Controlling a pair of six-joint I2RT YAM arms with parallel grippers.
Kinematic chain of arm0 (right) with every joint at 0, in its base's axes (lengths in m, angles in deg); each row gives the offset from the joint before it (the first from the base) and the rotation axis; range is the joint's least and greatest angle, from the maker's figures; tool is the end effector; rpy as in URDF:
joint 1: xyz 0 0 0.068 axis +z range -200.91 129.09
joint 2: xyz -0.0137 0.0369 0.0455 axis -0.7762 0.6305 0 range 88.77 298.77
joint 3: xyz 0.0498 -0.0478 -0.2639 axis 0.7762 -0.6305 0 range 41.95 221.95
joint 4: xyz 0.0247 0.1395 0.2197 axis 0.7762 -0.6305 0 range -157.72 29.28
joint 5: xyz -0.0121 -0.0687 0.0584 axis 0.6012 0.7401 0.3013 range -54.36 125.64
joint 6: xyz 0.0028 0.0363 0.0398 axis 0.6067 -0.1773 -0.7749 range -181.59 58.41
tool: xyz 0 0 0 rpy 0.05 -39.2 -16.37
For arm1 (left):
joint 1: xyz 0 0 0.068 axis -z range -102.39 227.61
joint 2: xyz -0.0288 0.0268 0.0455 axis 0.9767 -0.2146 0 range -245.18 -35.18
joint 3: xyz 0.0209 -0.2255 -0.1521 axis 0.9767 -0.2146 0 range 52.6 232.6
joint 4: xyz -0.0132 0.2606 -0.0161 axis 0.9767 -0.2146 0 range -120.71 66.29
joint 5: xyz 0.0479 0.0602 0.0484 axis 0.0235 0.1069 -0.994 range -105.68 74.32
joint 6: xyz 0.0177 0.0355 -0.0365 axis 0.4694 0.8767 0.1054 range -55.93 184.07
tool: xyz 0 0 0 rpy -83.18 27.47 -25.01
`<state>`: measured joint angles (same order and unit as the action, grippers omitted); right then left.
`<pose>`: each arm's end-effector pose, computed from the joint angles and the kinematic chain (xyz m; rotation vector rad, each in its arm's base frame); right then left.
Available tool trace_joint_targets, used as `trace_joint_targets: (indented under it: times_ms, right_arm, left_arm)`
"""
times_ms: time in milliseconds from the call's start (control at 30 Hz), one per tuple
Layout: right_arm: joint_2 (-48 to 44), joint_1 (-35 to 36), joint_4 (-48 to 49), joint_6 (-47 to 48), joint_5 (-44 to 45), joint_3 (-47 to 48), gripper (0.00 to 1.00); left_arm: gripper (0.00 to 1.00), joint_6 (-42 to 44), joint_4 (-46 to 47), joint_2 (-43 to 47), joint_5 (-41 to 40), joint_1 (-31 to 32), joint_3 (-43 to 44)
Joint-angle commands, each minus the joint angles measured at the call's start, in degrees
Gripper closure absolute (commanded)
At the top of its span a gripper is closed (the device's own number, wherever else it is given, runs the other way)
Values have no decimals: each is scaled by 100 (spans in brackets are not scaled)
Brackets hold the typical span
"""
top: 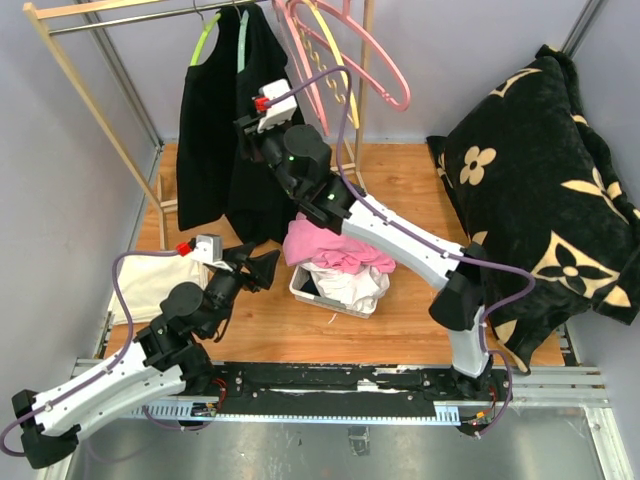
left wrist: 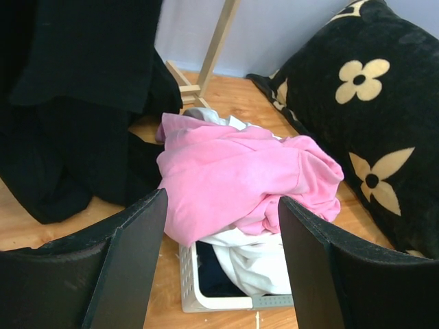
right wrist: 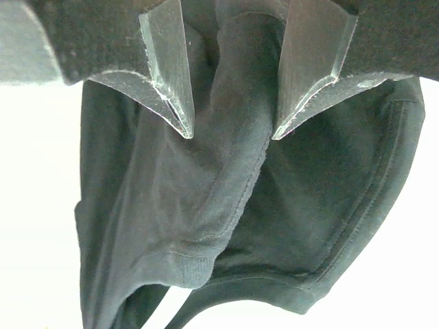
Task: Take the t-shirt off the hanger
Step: Pick up the hanger from the clothesline.
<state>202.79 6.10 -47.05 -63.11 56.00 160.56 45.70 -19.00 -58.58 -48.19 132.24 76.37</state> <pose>0.2657 0.3865 0.4677 -0.3102 1.2629 0.6556 0.0884 -0.0916 0.2892 0.0123 1.5261 -0.6043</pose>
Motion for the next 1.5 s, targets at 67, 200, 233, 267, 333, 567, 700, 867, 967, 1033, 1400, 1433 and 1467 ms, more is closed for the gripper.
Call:
trace_joint_targets:
  times_ms: [67, 200, 233, 267, 333, 567, 700, 867, 967, 1033, 1400, 1433, 1467]
  right_arm:
    - [-929, -7, 334, 305, 395, -819, 51]
    - [-1207, -122, 204, 437, 299, -1061, 52]
    - [-1261, -159, 161, 468, 262, -1095, 52]
    - [-1300, -201, 121, 488, 204, -1121, 52]
    - [-1360, -299, -7, 482, 40, -1136, 52]
    - [-1236, -605, -484, 293, -531, -764, 50]
    - [-1186, -621, -482, 263, -790, -642, 49]
    - [-1131, -611, -567, 169, -1074, -476, 49]
    - [-1136, -610, -562, 116, -1210, -448, 48]
    - [-1092, -597, -595, 96, -1240, -332, 48]
    - [191, -560, -1260, -137, -1361, 1589, 48]
    - [237, -560, -1201, -191, -1398, 1599, 48]
    - [277, -553, -1153, -229, -1418, 1608, 48]
  left_arm:
    - [30, -17, 362, -134, 22, 47, 40]
    - [30, -43, 469, -286, 63, 52, 49]
    - [30, -51, 494, -326, 73, 49, 55]
    - [30, -59, 515, -365, 74, 47, 60]
    - [30, -70, 580, -431, 89, 49, 50]
    - [30, -83, 697, -517, 105, 45, 13]
    - [30, -63, 698, -485, 85, 55, 10]
    - [30, -35, 681, -421, 57, 48, -7]
    - [30, -35, 677, -415, 51, 48, -26]
    - [30, -35, 685, -412, 56, 51, -32]
    - [30, -39, 701, -413, 78, 48, -35]
    - [30, -36, 686, -408, 79, 48, -31]
    - [30, -35, 671, -403, 71, 53, -30]
